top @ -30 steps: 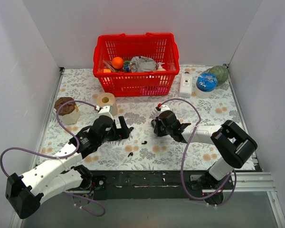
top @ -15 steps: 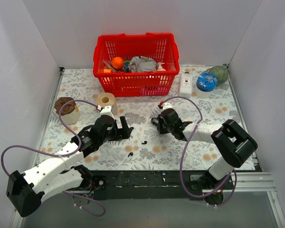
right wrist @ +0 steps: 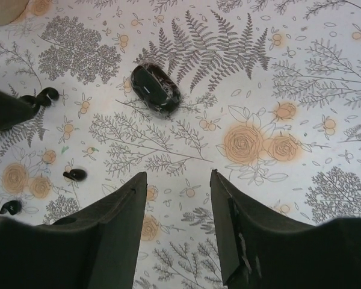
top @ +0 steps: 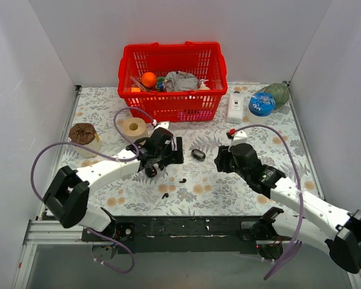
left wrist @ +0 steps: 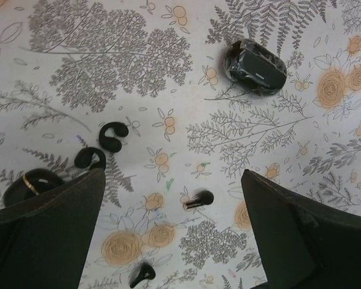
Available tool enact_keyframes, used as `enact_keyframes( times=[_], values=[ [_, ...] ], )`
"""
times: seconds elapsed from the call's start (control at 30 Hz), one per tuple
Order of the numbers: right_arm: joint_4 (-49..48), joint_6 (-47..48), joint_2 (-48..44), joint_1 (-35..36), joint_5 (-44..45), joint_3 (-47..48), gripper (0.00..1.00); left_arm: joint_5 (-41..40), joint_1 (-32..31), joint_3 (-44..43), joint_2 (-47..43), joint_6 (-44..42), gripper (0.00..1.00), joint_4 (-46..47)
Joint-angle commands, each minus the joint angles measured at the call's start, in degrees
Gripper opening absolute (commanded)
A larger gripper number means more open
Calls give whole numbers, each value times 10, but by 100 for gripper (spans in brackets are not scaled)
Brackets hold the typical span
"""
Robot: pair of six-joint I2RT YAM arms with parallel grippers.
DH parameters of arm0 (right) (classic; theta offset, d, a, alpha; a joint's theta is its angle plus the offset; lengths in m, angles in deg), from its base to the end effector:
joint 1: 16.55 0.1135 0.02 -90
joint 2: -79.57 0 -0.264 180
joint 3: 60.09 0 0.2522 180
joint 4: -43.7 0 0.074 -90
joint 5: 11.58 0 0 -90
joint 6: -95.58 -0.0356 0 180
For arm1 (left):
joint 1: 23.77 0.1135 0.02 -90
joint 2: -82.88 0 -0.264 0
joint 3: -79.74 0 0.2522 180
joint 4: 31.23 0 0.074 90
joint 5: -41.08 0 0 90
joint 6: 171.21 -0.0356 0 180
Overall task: Insert the wireless bluetooth earbuds into the charging case
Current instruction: Pick up the charging case at the center of the board.
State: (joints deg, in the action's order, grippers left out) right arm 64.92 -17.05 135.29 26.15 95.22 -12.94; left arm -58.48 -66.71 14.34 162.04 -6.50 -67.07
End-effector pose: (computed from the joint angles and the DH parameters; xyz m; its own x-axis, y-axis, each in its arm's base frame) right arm 0.1646 0.1379 0.2404 -0.5159 0.0252 -0.8563 -0.2886 0.9360 0.2014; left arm 0.2134 -0.1905 0.2297 -0.7190 -0.6303 -0.2929 -0.3814 0.7101 -0.5918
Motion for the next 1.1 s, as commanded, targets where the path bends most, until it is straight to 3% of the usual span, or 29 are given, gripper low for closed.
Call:
enact_keyframes(
  times=[0.0,0.37,0.8,1.07],
  values=[
    [83,14,-66,-2,17,-8,53,23,-8,-75,80,-60,98,28],
    [129,27,-135,-3,-3,-2,51,32,-48,-283,271,-152,98,-15],
    [144,27,-160,-2,-10,-10,51,-5,-52,-338,362,-200,98,-55],
    [137,25,-153,-2,-14,-16,51,14,-53,-353,385,-200,98,-53]
  ],
)
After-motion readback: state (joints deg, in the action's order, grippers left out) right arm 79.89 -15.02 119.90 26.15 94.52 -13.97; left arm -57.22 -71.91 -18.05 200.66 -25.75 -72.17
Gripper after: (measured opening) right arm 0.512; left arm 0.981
